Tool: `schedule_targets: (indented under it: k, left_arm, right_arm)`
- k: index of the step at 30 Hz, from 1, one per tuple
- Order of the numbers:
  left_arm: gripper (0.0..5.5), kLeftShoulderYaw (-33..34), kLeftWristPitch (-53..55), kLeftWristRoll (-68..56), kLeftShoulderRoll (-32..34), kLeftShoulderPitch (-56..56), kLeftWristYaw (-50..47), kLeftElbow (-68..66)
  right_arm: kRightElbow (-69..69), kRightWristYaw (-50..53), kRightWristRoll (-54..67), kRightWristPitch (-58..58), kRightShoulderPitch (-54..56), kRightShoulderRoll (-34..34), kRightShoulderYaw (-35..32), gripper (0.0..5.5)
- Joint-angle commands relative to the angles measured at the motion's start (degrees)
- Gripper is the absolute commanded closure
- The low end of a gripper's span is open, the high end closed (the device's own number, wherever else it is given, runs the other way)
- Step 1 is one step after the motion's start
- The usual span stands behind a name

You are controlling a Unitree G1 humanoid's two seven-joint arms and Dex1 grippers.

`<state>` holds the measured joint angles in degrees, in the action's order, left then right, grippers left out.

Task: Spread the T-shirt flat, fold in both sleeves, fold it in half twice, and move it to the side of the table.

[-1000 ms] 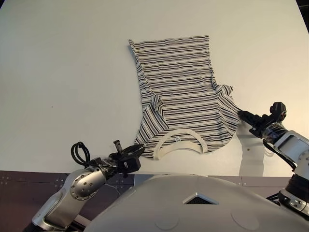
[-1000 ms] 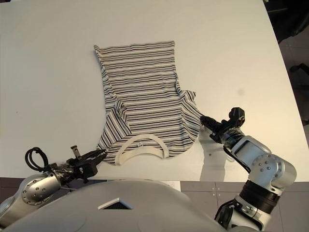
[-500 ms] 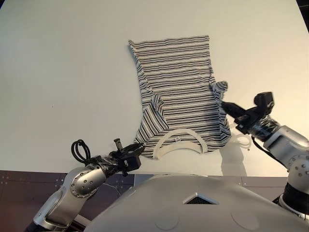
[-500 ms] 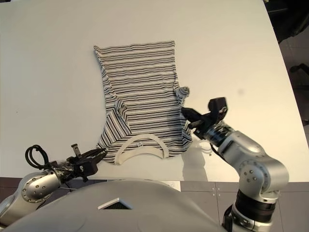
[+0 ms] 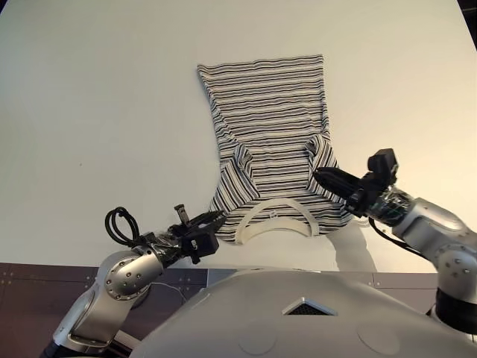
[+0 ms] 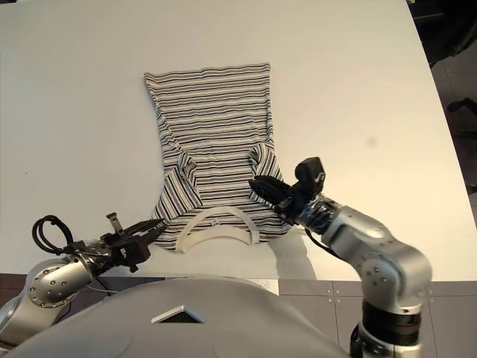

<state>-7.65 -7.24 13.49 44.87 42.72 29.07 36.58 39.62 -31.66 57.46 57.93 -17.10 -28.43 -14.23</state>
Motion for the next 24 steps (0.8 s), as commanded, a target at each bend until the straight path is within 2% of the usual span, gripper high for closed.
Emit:
schedule_targets:
  k: [1,3,5,8,10,12,16,24]
  left_arm:
    - [4.84,5.97,-4.94,-4.17,-0.4,2.24,-0.15,0.53]
    - [4.84,9.8,-9.62,-3.94,0.97,5.41,0.64,-1.13]
    - [4.84,12.93,-16.32,-0.11,2.98,7.55,0.15,-6.01]
    - [4.33,13.07,-24.9,9.31,4.12,7.27,-3.7,-14.2]
    - [3.97,12.58,-30.37,15.26,3.94,5.84,-7.41,-18.28]
    - [3.97,11.82,-34.97,19.35,4.48,4.72,-9.51,-20.56]
    - [3.97,11.55,-41.78,24.28,5.97,3.92,-12.12,-24.35]
    - [3.97,6.85,-40.89,29.68,2.85,-4.32,-13.85,-27.06]
  right_arm:
    - [-8.25,-9.2,-10.51,-8.15,-0.16,-14.49,-5.15,4.58]
    - [-12.33,-14.53,-24.9,-22.04,-4.05,-21.96,-2.03,4.58]
    - [-15.81,-19.48,-35.65,-35.99,-8.01,-26.12,-0.14,4.21]
    - [-22.27,-25.7,-49.31,-61.55,-11.39,-30.73,3.64,3.61]
    - [-26.8,-27.89,-55.83,-76.67,-10.72,-33.11,6.52,3.54]
    - [-31.19,-27.58,-61.03,-87.3,-9.53,-34.07,9.14,3.54]
    - [-37.96,-24.74,-67.64,-98.98,-7.88,-33.45,12.79,3.54]
    - [-42.01,-20.45,-72.21,-104.19,-2.71,-30.72,19.82,3.54]
